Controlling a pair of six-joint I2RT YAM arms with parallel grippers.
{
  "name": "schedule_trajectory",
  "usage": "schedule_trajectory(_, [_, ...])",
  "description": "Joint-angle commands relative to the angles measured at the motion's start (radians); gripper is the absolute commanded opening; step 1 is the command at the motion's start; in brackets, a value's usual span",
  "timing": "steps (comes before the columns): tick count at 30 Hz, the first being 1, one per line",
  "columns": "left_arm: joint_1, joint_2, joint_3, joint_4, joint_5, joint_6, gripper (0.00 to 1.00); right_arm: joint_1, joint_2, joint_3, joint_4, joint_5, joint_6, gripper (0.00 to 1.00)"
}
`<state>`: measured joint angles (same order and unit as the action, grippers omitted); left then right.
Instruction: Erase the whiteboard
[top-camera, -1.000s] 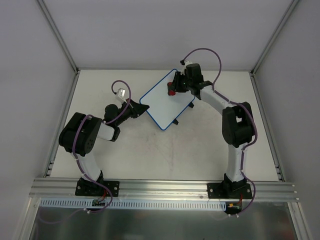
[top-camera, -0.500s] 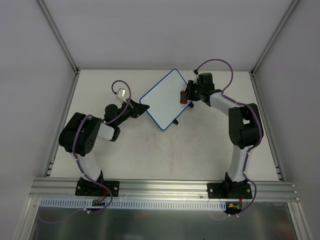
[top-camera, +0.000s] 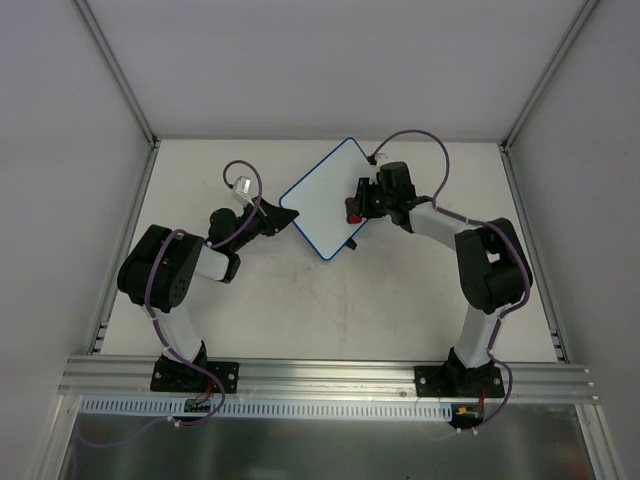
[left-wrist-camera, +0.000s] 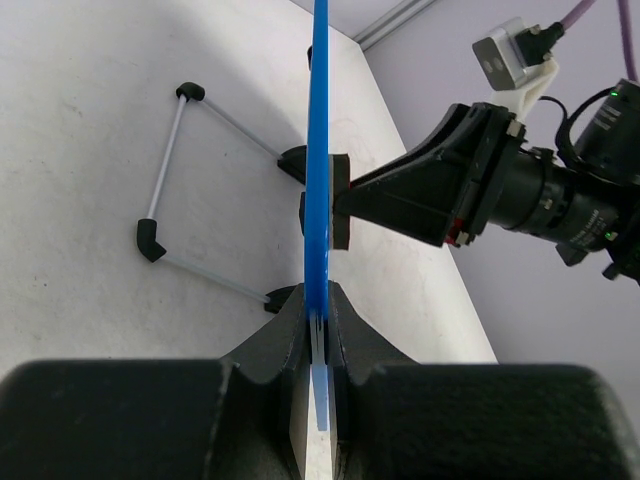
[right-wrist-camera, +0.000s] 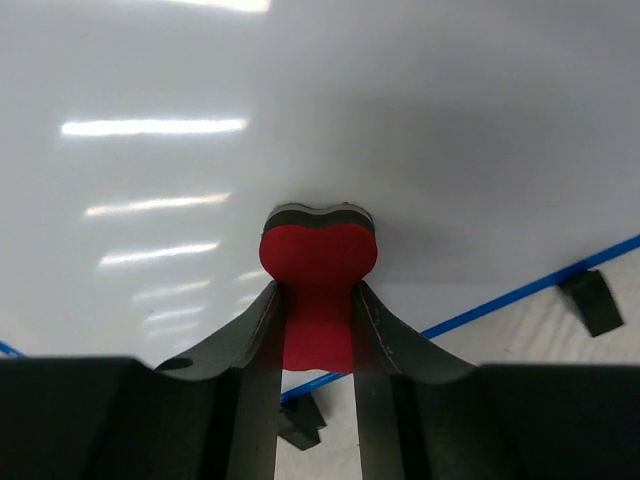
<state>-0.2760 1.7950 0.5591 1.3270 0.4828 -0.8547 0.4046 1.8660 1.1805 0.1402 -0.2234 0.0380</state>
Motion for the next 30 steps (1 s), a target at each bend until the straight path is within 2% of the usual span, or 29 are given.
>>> schedule_trajectory(1, [-0.025,-0.019,0.012,0.063,0.053,0.046,0.00,0.088,-0.054,0.005,-0.030,-0.014,-0.061,0.00])
schedule_trajectory(10, [-0.025,-0.017,0.012,0.063,0.054,0.043,0.00,0.241,-0.045,0.073,-0.119,-0.011,-0.148,0.00])
schedule_trajectory(15, [-0.023,-0.019,0.010,0.063,0.054,0.045,0.00,0.269,-0.034,0.099,-0.136,-0.076,-0.176,0.00])
schedule_trajectory(19, [-0.025,-0.019,0.009,0.063,0.053,0.045,0.00,0.273,-0.065,0.082,-0.168,-0.050,-0.184,0.00])
schedule_trajectory(26, [-0.023,-0.016,0.009,0.063,0.051,0.039,0.00,0.275,-0.260,0.004,-0.189,-0.033,-0.158,0.00])
schedule_trajectory(30, [-0.014,-0.008,0.007,0.078,0.054,0.020,0.00,0.275,-0.401,-0.034,-0.360,0.102,-0.118,0.00])
